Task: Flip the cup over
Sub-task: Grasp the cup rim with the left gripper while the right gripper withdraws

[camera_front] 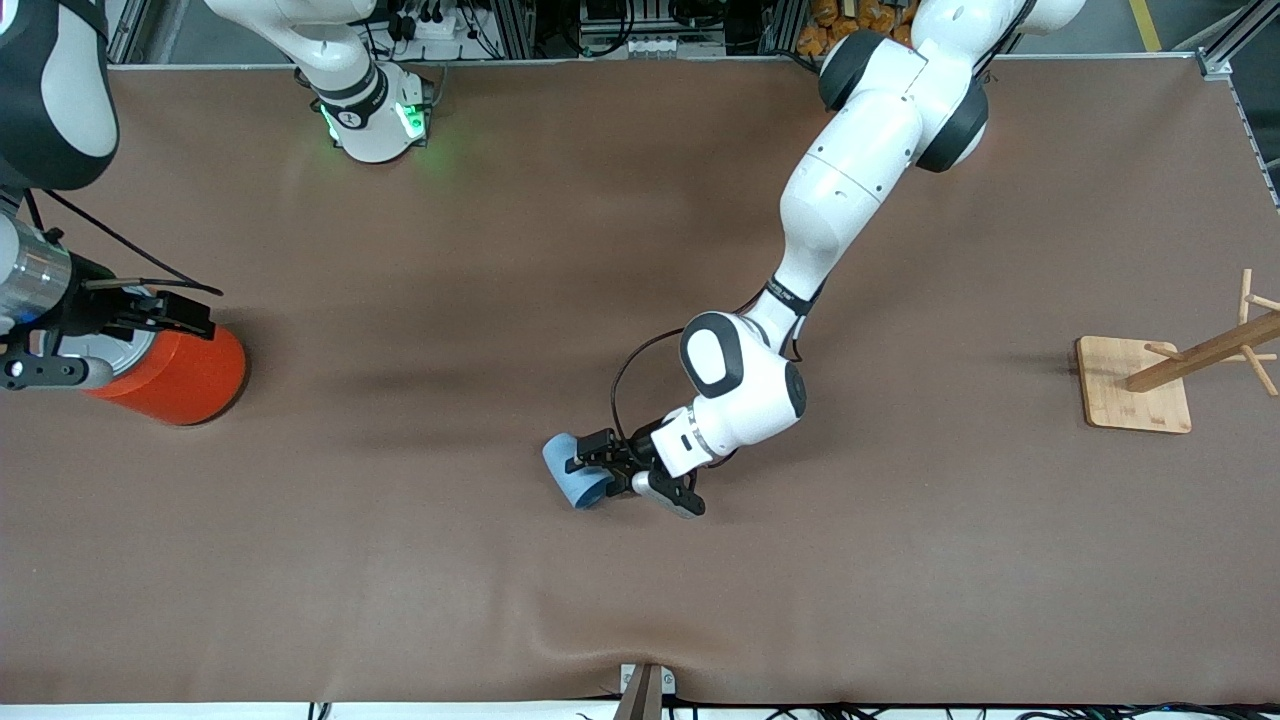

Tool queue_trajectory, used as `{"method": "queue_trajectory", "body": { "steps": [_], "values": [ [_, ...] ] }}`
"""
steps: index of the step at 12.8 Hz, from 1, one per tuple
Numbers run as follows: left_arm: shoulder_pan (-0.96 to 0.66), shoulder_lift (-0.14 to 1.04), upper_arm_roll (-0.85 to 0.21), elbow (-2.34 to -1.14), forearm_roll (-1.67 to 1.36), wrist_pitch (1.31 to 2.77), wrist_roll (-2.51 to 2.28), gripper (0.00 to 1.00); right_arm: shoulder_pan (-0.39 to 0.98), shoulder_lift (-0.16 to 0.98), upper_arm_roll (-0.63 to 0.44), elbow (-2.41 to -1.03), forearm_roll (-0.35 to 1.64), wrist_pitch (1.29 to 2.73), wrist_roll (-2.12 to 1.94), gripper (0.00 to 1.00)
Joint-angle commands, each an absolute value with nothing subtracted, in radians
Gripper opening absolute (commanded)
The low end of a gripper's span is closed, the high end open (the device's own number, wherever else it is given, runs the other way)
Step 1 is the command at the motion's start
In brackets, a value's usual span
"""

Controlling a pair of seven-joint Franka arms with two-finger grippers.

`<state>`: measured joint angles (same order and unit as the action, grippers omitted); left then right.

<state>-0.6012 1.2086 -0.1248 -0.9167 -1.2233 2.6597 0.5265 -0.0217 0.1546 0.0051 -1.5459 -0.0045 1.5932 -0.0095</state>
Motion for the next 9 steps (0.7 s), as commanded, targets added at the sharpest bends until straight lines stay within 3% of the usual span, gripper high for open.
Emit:
{"method": "queue_trajectory", "body": {
  "steps": [1, 5, 9],
  "values": [
    [-0.607, 1.229, -0.124, -0.87, -1.25, 2.669, 0.542, 0.97, -0.058, 0.104, 0.023, -1.591, 0.002, 1.597, -0.035, 1.0],
    [-0.607, 1.224, -0.123, -0.882, -1.252, 2.668, 0.511, 0.83, -0.101, 0.114, 0.02, -1.571, 0.043, 1.598, -0.138, 1.0],
    [-0.607, 1.224, -0.101, -0.873, -1.244, 2.668, 0.509, 0.83, -0.092, 0.104, 0.025, -1.583, 0.063, 1.562, -0.048, 1.0]
  ]
}}
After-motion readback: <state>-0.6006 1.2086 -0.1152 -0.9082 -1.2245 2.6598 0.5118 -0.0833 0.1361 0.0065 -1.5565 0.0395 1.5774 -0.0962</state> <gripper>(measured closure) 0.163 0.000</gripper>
